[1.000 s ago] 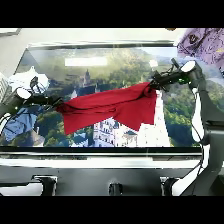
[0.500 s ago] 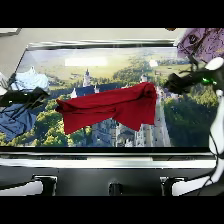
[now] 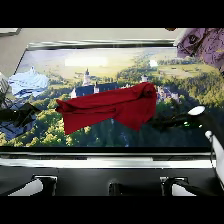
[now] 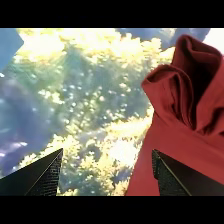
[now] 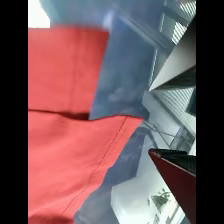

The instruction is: Fold the clothes and pants, and hang the long-sleeved shirts on hangers.

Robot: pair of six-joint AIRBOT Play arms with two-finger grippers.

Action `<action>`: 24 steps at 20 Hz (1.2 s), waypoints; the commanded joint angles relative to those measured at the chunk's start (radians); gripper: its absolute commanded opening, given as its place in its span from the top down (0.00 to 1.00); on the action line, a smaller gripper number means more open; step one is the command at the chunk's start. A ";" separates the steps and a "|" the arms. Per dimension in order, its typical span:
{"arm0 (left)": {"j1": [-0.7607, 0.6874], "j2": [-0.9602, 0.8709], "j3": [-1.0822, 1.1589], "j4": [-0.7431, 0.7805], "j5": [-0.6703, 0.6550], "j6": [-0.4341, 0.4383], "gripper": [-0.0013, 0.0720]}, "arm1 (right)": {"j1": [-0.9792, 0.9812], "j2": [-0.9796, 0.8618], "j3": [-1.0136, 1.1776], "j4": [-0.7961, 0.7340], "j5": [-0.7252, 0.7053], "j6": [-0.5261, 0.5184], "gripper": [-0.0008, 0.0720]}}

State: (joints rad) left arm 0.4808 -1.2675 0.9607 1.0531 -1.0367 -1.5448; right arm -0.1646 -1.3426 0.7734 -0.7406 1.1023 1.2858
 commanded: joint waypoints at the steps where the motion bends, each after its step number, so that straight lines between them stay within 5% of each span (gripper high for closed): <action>1: 0.006 0.007 -0.020 0.002 0.035 0.001 0.14 | 0.132 0.018 -0.126 0.085 -0.235 -0.014 0.40; 7: 0.006 -0.011 -0.020 -0.003 0.021 -0.063 0.14 | 0.226 -0.075 -0.124 0.243 -0.376 -0.027 0.45; 11: -0.003 -0.117 -0.020 -0.189 0.022 0.095 0.14 | 0.224 -0.078 -0.122 0.314 -0.341 -0.100 0.95; 16: -0.062 -0.278 -0.020 -0.451 0.087 0.283 0.14 | 0.224 -0.063 -0.122 0.321 -0.262 -0.087 0.95; 24: -0.140 -0.359 -0.005 -0.502 0.271 0.312 0.17 | 0.224 -0.036 -0.122 0.322 -0.231 -0.065 0.95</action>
State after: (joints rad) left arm 0.3607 -1.6051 0.9482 0.5583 -0.8444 -1.2510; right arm 0.0586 -1.3869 0.6502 -0.4225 0.8463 1.2148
